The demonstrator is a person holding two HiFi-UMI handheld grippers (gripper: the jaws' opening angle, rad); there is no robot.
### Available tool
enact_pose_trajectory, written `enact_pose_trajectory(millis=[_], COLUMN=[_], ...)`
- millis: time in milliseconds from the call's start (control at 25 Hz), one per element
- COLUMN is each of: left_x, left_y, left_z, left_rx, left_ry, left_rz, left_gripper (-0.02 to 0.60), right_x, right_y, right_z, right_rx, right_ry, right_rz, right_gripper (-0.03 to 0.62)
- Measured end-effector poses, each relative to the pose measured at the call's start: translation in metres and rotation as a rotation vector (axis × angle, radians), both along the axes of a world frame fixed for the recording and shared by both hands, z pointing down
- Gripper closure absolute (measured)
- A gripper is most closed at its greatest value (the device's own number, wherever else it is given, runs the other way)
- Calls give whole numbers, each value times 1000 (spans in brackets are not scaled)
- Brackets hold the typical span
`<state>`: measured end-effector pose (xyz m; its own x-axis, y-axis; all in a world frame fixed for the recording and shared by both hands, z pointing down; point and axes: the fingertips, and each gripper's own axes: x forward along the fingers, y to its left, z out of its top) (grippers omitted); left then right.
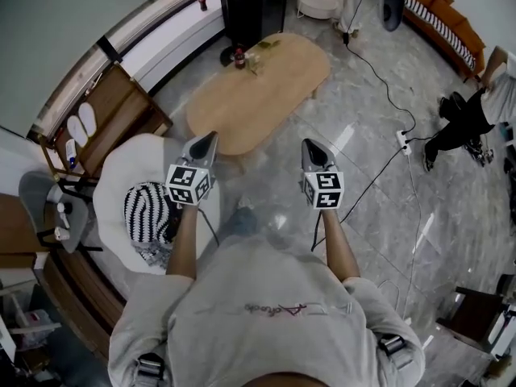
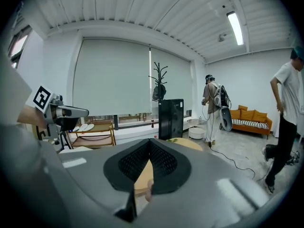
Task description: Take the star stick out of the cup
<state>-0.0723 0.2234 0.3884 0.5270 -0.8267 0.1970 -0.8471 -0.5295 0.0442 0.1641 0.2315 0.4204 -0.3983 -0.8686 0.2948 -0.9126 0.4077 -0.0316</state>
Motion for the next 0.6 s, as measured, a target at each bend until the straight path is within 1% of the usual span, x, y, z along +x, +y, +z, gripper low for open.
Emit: enact_pose_trajectory(millis=[160, 400, 600], left_x=[-10, -38, -57], left_y=[-43, -95, -142], left_z=[-1, 6, 0], left_rx=[-10, -32, -23], left_ry=[3, 12, 14], left_rz=[1, -9, -15], left_gripper=[581, 581, 581], right_x=[-14, -45, -65], right_y=[-44, -102, -150], right_z=[-2, 2, -4], right_rx=[-10, -28, -18], right_ry=[5, 15, 21], right_rz=[-9, -21, -32], right_gripper=[589, 589, 590])
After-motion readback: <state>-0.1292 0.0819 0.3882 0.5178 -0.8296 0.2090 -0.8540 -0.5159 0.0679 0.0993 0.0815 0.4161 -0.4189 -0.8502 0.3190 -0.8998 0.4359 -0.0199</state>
